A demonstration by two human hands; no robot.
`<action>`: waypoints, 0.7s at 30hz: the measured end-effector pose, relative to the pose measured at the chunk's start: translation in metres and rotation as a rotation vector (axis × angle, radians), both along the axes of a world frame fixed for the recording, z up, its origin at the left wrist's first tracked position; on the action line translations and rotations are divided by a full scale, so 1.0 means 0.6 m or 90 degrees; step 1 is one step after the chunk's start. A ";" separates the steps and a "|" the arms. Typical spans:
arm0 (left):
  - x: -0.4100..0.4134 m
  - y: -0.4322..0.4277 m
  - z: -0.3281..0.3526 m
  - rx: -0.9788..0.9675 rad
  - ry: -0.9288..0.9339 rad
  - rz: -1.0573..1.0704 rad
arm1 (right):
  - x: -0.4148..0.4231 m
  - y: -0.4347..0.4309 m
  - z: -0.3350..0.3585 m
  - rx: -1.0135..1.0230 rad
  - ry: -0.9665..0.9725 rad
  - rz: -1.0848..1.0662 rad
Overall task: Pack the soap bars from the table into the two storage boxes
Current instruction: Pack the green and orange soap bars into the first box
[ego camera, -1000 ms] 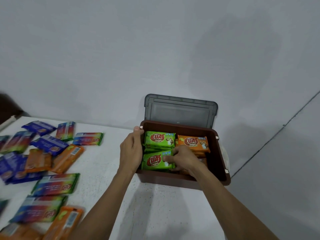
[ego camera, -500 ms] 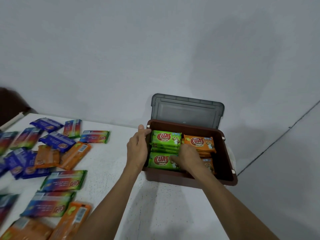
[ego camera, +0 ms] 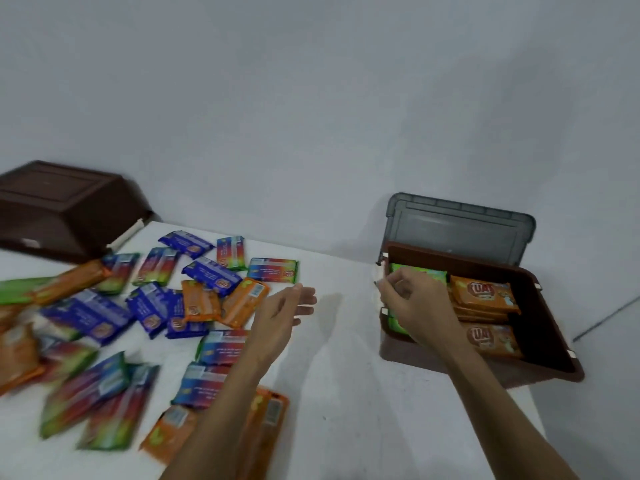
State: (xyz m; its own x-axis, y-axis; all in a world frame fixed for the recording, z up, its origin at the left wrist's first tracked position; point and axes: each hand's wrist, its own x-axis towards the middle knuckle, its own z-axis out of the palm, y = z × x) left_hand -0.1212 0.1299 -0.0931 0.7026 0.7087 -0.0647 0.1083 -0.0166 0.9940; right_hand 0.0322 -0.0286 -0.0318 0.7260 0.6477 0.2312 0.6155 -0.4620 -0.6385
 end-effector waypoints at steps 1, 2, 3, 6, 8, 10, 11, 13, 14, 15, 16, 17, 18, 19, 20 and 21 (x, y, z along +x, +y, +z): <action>-0.028 0.018 -0.007 0.024 0.016 0.000 | -0.019 0.019 -0.005 0.014 0.017 0.009; -0.055 0.035 -0.013 0.054 0.029 0.003 | -0.038 0.039 -0.011 0.023 0.042 0.013; -0.083 0.053 -0.020 0.089 0.041 0.011 | -0.057 0.059 -0.017 0.028 0.068 0.016; -0.158 0.114 -0.045 0.240 0.099 0.048 | -0.108 0.121 -0.032 0.003 0.111 0.033; -0.197 0.162 -0.070 0.359 0.191 0.076 | -0.137 0.165 -0.046 -0.026 0.127 0.052; -0.227 0.206 -0.090 0.424 0.302 0.066 | -0.159 0.209 -0.063 -0.050 0.151 0.052; -0.238 0.223 -0.097 0.439 0.346 0.054 | -0.166 0.231 -0.074 -0.062 0.165 0.048; -0.258 0.250 -0.107 0.441 0.385 0.018 | -0.178 0.274 -0.092 -0.098 0.191 0.043; -0.266 0.258 -0.107 0.437 0.383 -0.004 | -0.182 0.294 -0.100 -0.118 0.199 0.038; -0.272 0.265 -0.110 0.426 0.372 -0.023 | -0.185 0.313 -0.108 -0.137 0.205 0.034; -0.276 0.268 -0.110 0.414 0.354 -0.036 | -0.187 0.330 -0.116 -0.158 0.209 0.030; -0.280 0.270 -0.111 0.396 0.330 -0.041 | -0.190 0.347 -0.123 -0.180 0.214 0.026; -0.283 0.271 -0.113 0.377 0.306 -0.040 | -0.193 0.362 -0.129 -0.197 0.219 0.018; -0.285 0.272 -0.116 0.354 0.283 -0.032 | -0.194 0.376 -0.137 -0.211 0.218 0.005; -0.287 0.273 -0.119 0.335 0.263 -0.022 | -0.196 0.389 -0.145 -0.225 0.211 -0.011; -0.289 0.274 -0.124 0.324 0.246 -0.012 | -0.197 0.399 -0.151 -0.241 0.205 -0.030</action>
State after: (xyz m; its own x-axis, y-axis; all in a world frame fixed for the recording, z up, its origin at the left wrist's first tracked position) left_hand -0.2946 0.2944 -0.1672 0.7084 0.7053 0.0253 0.4525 -0.4814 0.7507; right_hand -0.0859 0.2108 -0.1224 0.7520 0.6081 -0.2542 0.3883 -0.7204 -0.5747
